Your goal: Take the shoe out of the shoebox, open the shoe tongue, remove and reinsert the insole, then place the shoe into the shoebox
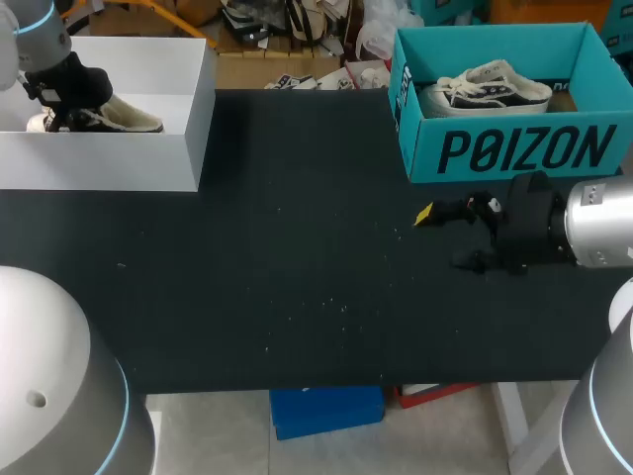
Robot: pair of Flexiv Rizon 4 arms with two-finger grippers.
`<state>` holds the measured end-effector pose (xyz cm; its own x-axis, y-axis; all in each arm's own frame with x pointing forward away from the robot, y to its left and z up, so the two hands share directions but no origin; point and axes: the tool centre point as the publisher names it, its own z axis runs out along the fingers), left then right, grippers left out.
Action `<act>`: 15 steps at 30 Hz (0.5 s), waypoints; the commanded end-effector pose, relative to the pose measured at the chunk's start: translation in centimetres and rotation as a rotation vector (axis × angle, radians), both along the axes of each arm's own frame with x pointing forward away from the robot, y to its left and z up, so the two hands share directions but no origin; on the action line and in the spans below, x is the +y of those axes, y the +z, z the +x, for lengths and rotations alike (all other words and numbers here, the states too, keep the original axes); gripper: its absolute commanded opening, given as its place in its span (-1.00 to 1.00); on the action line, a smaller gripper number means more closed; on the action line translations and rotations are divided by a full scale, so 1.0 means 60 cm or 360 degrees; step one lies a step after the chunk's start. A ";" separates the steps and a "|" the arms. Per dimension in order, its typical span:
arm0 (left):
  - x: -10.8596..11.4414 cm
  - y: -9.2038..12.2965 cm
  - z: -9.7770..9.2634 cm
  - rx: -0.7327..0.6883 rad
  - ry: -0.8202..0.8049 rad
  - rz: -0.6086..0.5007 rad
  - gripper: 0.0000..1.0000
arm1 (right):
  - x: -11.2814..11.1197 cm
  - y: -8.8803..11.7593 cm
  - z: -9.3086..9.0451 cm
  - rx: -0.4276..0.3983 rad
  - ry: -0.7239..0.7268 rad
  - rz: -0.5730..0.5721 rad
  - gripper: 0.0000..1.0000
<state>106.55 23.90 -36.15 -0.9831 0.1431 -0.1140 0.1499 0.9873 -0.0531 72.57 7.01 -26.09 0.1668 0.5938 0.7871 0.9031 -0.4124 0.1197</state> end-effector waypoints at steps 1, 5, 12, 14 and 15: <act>-0.003 0.008 -0.007 -0.0012 -0.0001 0.0019 0.00 | 0.003 -0.001 0.001 0.0001 -0.0003 -0.0004 1.00; -0.002 0.024 -0.011 -0.0027 0.0003 0.0032 0.75 | 0.003 -0.001 0.001 0.0001 -0.0003 -0.0004 1.00; -0.009 0.090 -0.014 -0.0089 0.0030 0.0079 0.11 | 0.003 -0.001 0.001 0.0001 -0.0003 -0.0004 1.00; -0.012 0.110 -0.017 -0.0093 0.0030 0.0123 0.15 | 0.003 -0.001 0.001 0.0001 -0.0003 -0.0004 1.00; -0.015 0.121 -0.021 -0.0080 0.0028 0.0128 0.36 | 0.003 -0.001 0.001 0.0001 -0.0003 -0.0004 1.00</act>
<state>106.61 23.66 -31.31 -0.9784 0.1364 -0.1555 0.1371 0.9905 0.0066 72.57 7.01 -26.09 0.1668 0.5938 0.7871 0.9031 -0.4123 0.1197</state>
